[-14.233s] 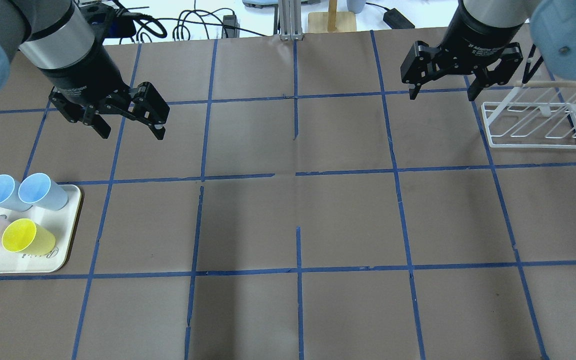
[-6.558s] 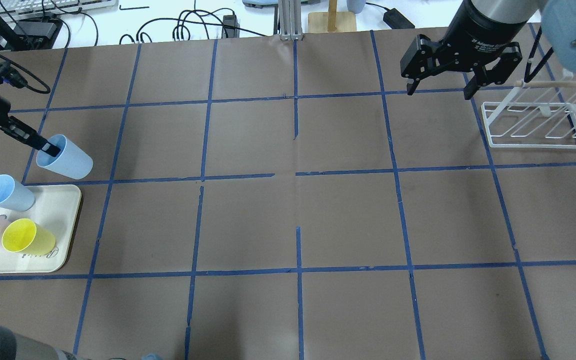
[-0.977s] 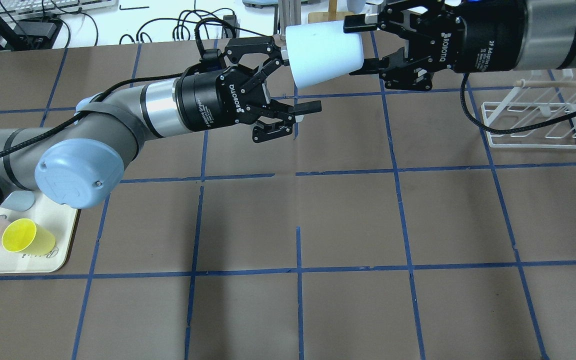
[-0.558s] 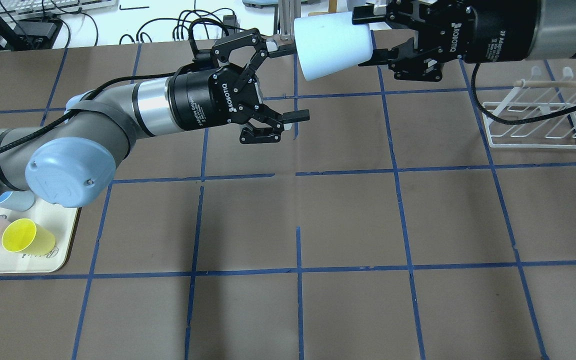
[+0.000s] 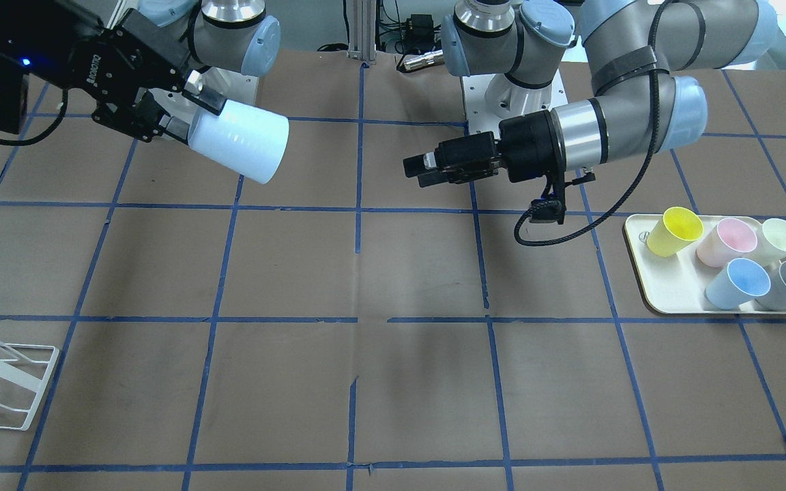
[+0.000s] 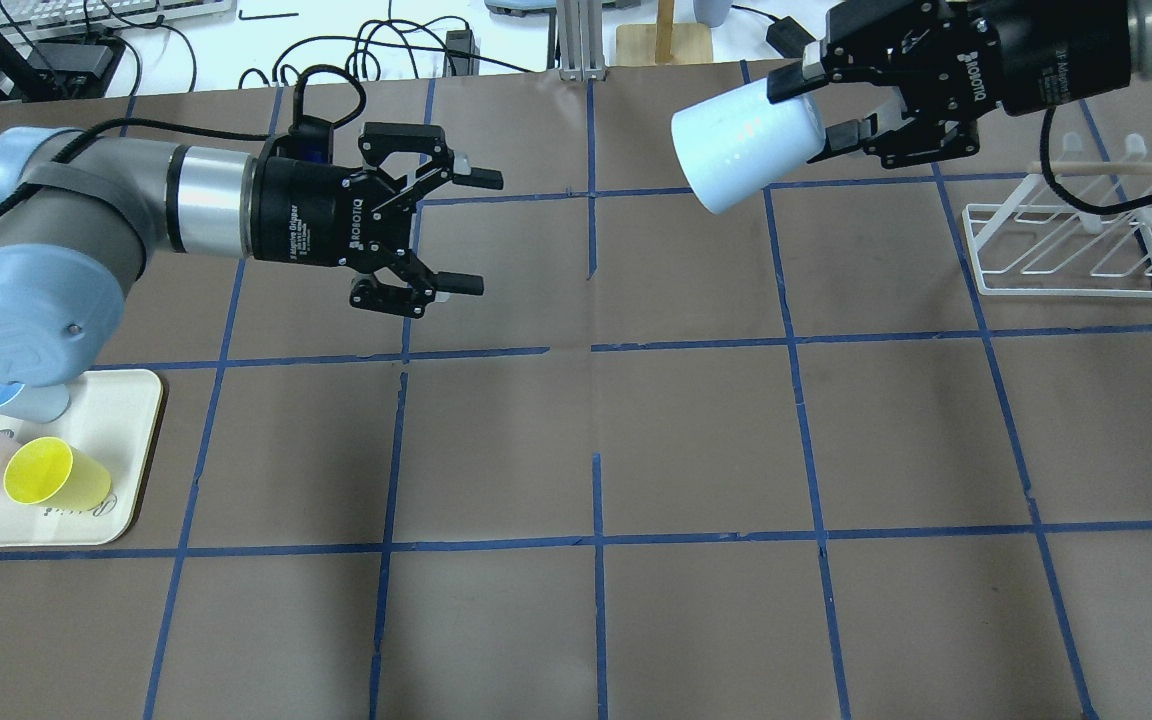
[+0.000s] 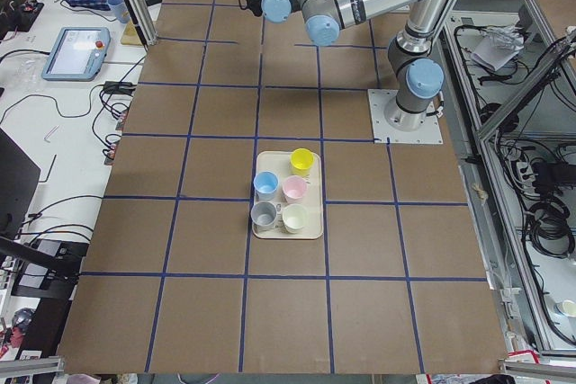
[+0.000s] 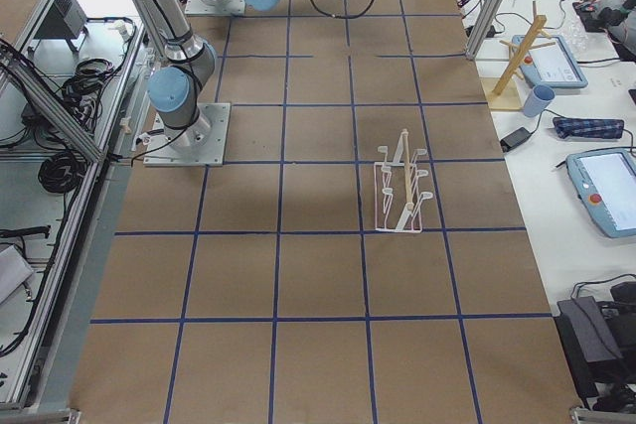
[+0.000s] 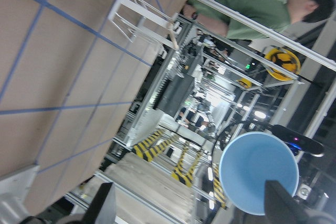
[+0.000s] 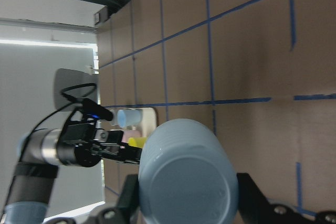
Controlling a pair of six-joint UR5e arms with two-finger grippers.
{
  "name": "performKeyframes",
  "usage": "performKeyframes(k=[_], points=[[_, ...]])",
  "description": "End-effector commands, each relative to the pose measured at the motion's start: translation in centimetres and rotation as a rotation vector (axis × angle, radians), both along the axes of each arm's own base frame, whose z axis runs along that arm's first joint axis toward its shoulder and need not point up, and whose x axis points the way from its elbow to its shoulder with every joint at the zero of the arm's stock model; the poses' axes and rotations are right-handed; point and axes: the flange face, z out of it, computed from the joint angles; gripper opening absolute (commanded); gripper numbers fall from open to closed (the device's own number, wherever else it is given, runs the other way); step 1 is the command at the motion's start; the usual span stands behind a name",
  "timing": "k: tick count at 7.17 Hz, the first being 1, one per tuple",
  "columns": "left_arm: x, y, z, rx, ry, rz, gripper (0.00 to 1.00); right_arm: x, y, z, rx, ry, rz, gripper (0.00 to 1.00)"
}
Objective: Transfer IKEA cup to right arm and place on rack
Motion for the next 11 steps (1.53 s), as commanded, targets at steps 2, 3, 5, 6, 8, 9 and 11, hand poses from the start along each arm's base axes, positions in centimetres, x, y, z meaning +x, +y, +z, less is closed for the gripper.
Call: performKeyframes(k=[2,3,5,6,8,9,11], points=[[5.5,-1.4,3.0,-0.041,-0.597,-0.098,1.00,-5.4,-3.6,-3.1,0.005,0.522,-0.012,0.43],[6.3,-1.4,3.7,-0.044,-0.718,-0.129,1.00,-7.3,-4.8,-4.2,0.000,0.693,-0.005,0.43],[7.7,-0.6,4.2,-0.109,-0.914,-0.279,1.00,-11.0,-5.7,-4.5,-0.033,0.930,0.014,0.39],[7.5,0.1,5.0,-0.110,-1.000,-0.308,1.00,-12.5,-6.4,-5.2,-0.034,0.939,0.006,0.36],[4.1,1.2,5.5,-0.135,-1.119,-0.420,1.00,-17.9,-8.0,-8.2,-0.007,0.942,-0.004,0.35],[2.1,1.3,6.6,-0.176,-1.134,-0.444,1.00,-20.6,-8.0,-8.7,-0.011,0.939,0.006,0.35],[1.8,0.5,8.0,-0.168,-1.083,-0.459,1.00,-22.3,-8.8,-10.5,-0.016,0.940,0.028,0.35]])
